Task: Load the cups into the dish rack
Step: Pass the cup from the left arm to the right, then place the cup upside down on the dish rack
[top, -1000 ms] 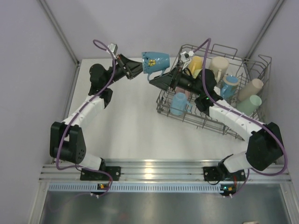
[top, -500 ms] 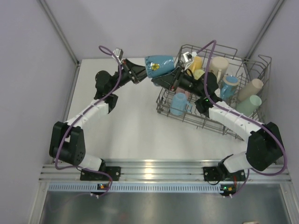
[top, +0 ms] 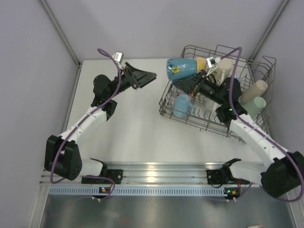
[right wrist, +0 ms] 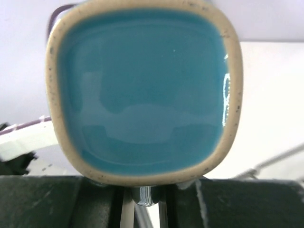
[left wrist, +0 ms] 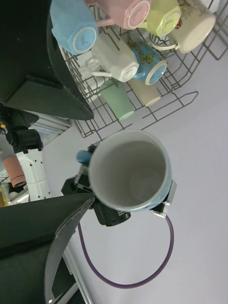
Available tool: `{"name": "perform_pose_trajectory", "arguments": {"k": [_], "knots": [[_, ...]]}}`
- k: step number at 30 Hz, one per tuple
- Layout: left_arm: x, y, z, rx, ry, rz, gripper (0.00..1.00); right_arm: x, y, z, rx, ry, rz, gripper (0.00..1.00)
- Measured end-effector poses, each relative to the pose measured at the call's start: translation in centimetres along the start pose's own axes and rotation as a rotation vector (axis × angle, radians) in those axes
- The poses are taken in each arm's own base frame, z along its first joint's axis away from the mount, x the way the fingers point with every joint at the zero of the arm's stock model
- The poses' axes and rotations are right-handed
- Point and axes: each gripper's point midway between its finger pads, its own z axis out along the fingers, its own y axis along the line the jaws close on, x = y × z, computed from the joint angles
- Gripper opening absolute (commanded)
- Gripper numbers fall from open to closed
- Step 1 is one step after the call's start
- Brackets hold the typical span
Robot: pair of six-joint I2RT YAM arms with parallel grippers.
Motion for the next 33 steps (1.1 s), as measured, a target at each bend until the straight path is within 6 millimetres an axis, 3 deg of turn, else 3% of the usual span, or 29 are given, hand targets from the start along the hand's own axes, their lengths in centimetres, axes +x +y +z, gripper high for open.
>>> {"name": "perform_pose_trajectory", "arguments": {"k": [4, 9, 13, 17, 26, 33], "knots": [[0.2, 0.1, -0.3, -0.027, 0.004, 0.047, 0.72, -3.0, -2.6, -4.1, 0.209, -0.04, -0.067, 0.0], [0.8, 2.6, -0.6, -0.12, 0.025, 0.055, 0.73, -6.4, -8.0, -10.4, 0.632, -0.07, -0.129, 0.0], [1.3, 4.1, -1.0, -0.178, 0.041, 0.066, 0.73, -4.2, -11.1, -15.0, 0.886, 0.03, -0.157, 0.0], [1.7, 4.8, -1.3, -0.209, 0.058, 0.081, 0.73, -1.6, -12.6, -18.4, 1.006, 0.205, -0.243, 0.0], [2.2, 4.5, -1.9, -0.218, 0.084, 0.101, 0.73, 1.4, -13.6, -22.4, 0.942, 0.529, -0.509, 0.0], [2.6, 3.3, -2.5, -0.212, 0.099, 0.122, 0.73, 2.0, -14.5, -24.8, 0.86, 0.623, -0.507, 0.0]]}}
